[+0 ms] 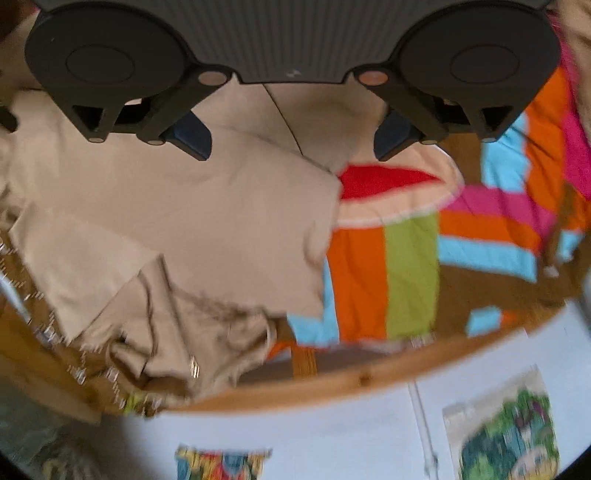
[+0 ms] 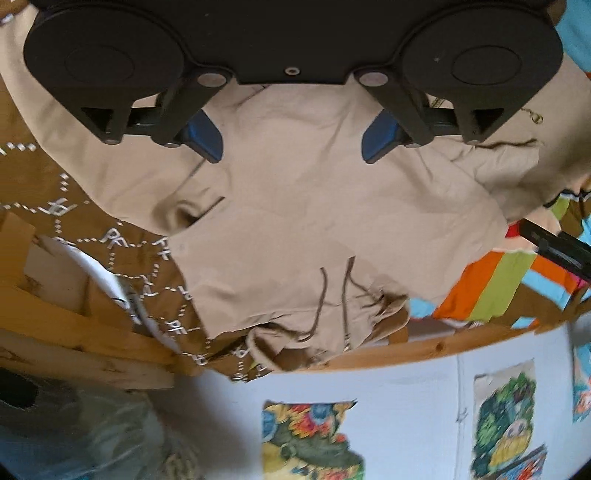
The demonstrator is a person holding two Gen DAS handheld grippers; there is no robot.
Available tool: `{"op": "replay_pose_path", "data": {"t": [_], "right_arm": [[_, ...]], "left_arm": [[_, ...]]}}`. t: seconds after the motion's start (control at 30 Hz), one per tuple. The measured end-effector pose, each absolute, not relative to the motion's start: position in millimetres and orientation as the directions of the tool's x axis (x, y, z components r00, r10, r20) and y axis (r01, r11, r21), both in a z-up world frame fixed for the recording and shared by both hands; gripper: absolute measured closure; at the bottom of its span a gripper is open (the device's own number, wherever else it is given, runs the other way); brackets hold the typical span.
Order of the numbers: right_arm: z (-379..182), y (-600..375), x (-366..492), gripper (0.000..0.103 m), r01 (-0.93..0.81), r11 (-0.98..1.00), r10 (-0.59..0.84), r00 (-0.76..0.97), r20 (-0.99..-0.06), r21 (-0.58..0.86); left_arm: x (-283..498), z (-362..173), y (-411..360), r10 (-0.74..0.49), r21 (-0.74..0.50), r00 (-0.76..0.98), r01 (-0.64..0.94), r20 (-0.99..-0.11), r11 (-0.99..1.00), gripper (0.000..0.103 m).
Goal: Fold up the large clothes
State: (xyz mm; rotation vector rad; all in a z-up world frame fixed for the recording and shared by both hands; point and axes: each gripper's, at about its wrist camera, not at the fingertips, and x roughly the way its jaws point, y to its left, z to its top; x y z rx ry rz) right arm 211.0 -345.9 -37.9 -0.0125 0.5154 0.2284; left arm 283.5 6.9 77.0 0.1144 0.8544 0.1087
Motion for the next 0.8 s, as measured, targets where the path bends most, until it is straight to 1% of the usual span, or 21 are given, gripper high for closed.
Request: {"op": "replay_pose_path", "data": {"t": [0.1, 0.17, 0.27, 0.4, 0.5, 0.63, 0.7, 0.8], "right_arm": [[-36.6, -350.5, 210.4, 0.011, -0.185, 0.982, 0.184, 0.855, -0.485, 0.046], [-33.9, -351.9, 206.8, 0.005, -0.172, 0.984, 0.171, 0.871, -0.46, 0.041], [-27.3, -355.6, 199.5, 0.001, -0.171, 0.983, 0.184, 0.894, -0.408, 0.069], [-17.0, -360.7, 193.0, 0.001, -0.158, 0.984, 0.175, 0.925, -0.337, 0.077], [-10.5, -367.6, 189.7, 0.001, -0.132, 0.988, 0.149, 0.948, -0.283, 0.08], [-8.0, -377.6, 187.4, 0.001, -0.079, 0.992, 0.103, 0.963, -0.249, 0.103], [-10.6, -381.0, 184.8, 0.001, -0.045, 0.994, 0.066, 0.97, -0.233, 0.095], [-16.3, -383.2, 188.6, 0.001, 0.015, 0.999, -0.005, 0.975, -0.222, 0.043]], "left_arm": [[275.3, 124.2, 8.6, 0.164, 0.172, 0.674, -0.055, -0.721, 0.984, 0.001], [275.3, 154.0, 9.6, 0.177, 0.184, 0.676, -0.063, -0.716, 0.981, 0.001], [281.8, 188.0, 6.8, 0.202, 0.198, 0.687, -0.086, -0.698, 0.976, 0.001], [304.5, 209.6, -4.5, 0.206, 0.224, 0.709, -0.07, -0.675, 0.972, 0.001], [329.7, 200.6, -23.1, 0.184, 0.259, 0.76, -0.022, -0.623, 0.966, 0.001], [379.3, 150.9, -48.2, 0.141, 0.285, 0.806, 0.036, -0.576, 0.958, 0.001], [407.0, 121.3, -51.8, 0.144, 0.279, 0.803, 0.029, -0.578, 0.96, 0.001], [445.5, 86.3, -43.9, 0.145, 0.255, 0.797, 0.011, -0.586, 0.967, 0.001]]}}
